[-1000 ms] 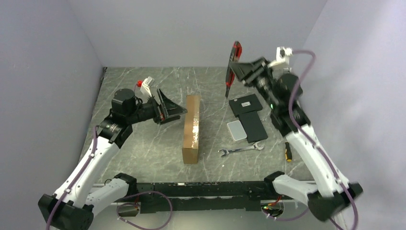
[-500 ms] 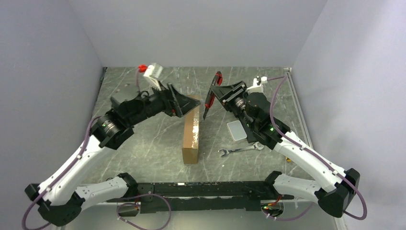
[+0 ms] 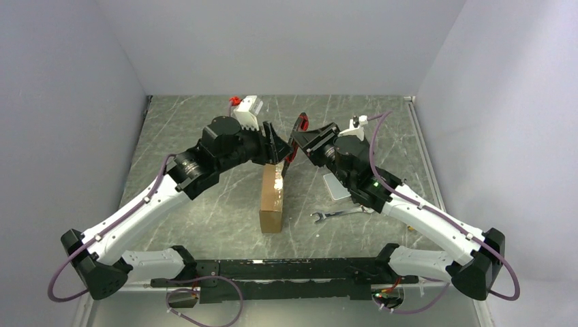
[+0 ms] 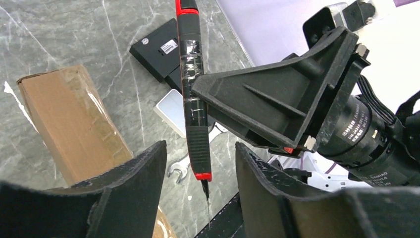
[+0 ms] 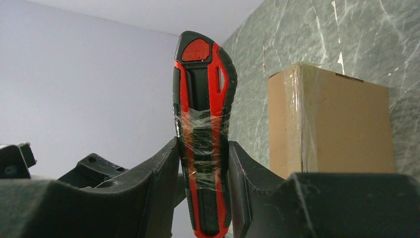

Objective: Unpack the express box

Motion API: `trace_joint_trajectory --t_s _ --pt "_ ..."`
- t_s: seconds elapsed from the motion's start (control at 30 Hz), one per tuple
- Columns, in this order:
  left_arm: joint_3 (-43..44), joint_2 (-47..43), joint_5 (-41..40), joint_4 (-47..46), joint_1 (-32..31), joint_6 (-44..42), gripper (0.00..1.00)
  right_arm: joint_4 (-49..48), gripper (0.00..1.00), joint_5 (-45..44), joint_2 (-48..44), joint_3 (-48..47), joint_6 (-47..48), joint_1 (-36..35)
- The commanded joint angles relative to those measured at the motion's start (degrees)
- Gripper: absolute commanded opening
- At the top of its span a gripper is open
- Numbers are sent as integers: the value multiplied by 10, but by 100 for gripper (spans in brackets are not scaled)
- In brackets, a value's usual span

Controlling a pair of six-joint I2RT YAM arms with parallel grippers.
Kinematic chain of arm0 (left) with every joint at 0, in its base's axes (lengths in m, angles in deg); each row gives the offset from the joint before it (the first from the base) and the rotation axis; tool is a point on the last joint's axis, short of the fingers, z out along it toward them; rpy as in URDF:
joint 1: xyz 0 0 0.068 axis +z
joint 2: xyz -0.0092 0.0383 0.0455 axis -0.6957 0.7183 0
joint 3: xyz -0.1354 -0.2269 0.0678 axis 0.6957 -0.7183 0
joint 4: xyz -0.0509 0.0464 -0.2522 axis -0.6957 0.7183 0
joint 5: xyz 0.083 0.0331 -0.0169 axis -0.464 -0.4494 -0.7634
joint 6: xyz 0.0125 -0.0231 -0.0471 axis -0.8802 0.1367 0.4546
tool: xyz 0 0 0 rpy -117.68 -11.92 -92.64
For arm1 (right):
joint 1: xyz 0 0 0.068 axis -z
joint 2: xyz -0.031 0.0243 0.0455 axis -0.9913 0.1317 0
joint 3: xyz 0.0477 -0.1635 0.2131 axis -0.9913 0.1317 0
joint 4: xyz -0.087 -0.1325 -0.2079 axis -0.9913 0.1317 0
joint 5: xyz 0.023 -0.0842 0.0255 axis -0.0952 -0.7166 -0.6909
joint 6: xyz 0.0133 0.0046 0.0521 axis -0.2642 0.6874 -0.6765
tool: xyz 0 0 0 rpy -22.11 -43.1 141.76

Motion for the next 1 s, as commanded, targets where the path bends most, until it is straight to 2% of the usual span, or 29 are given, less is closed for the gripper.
trace_joint_trajectory --t_s 0.0,0.23,0.3,0.5,0.53,0.57,0.7,0.73,0.77,0.83,0.9,0.97 --pt "13 11 -2 -22 -2 14 56 -18 0 -25 -11 -32 -6 -9" --pt "4 30 41 -29 -2 33 54 -20 0 -27 -17 -36 0 -14" --pt "6 36 46 -30 -2 29 49 -20 0 -21 -20 -37 3 -15" --pt "33 45 62 -15 0 20 9 -24 1 -14 -43 -22 22 -15" --pt "35 44 64 -13 0 19 1 -27 8 -11 -47 -18 28 -15" --pt "35 41 64 -12 2 21 0 -31 18 -5 -52 -13 39 -14" --pt "21 18 99 -29 21 36 0 -26 87 16 -64 -11 142 -9" --pt "15 9 114 -36 28 41 0 -36 95 44 -68 -6 179 8" --pt "6 0 137 -47 36 49 0 -47 99 86 -71 1 210 29" --pt "-13 -16 195 -71 59 71 0 -94 99 259 -69 14 264 90" --pt "-37 -30 257 -100 86 103 0 -104 99 402 -51 10 272 153" --pt "-70 -45 310 -157 106 144 0 -99 99 508 -28 -6 275 190"
